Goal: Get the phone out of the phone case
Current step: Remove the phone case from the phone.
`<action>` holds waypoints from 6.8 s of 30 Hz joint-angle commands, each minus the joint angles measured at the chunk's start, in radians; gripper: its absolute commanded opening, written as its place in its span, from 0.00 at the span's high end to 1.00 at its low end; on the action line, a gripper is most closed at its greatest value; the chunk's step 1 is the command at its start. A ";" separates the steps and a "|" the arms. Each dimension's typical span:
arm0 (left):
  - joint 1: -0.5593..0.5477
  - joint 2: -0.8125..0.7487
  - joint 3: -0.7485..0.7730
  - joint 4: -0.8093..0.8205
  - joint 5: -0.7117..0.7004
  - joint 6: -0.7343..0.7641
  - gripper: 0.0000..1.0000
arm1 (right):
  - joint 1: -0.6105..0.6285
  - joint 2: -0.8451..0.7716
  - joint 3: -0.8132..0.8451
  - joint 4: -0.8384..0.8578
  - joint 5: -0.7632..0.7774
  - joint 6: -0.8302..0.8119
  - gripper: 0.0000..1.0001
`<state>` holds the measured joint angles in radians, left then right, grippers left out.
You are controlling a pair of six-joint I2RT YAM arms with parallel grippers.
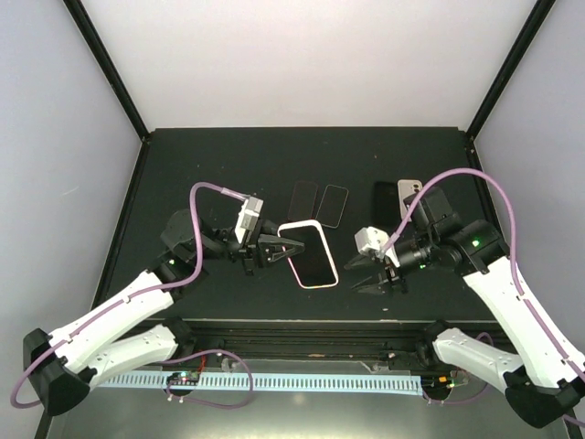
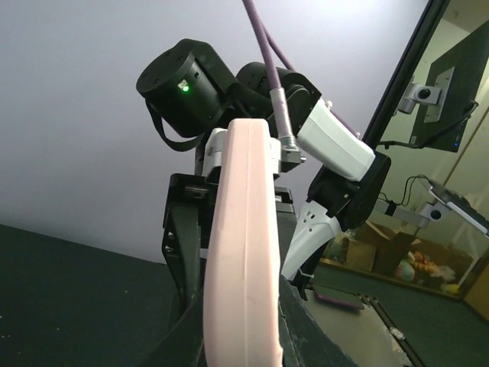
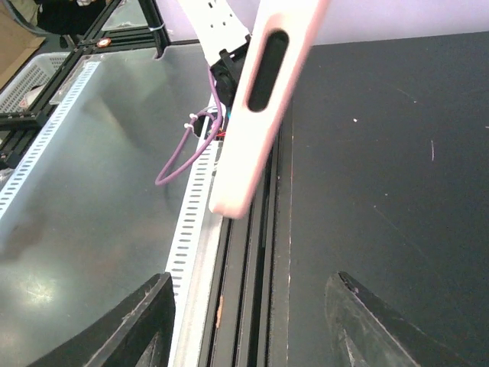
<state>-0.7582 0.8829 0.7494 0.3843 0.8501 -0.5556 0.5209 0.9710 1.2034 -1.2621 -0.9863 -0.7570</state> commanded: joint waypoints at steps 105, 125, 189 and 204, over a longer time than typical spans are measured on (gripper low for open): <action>-0.012 0.111 0.030 0.218 0.014 -0.228 0.98 | 0.094 0.052 -0.004 0.698 0.159 0.595 0.43; 0.019 0.383 -0.044 0.128 -0.412 -0.202 0.97 | -0.065 0.036 -0.329 1.115 -0.134 1.097 0.86; -0.536 0.760 0.257 -0.357 -1.412 0.842 0.38 | -0.229 0.385 -0.449 0.663 0.082 1.157 0.99; -0.550 0.760 0.275 -0.436 -1.444 0.817 0.47 | -0.231 0.338 -0.459 0.663 0.085 1.158 0.99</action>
<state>-1.2984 1.6218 0.9798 -0.0025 -0.5365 0.2657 0.2955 1.3563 0.7433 -0.6353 -0.8505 0.4038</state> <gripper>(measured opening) 0.544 0.063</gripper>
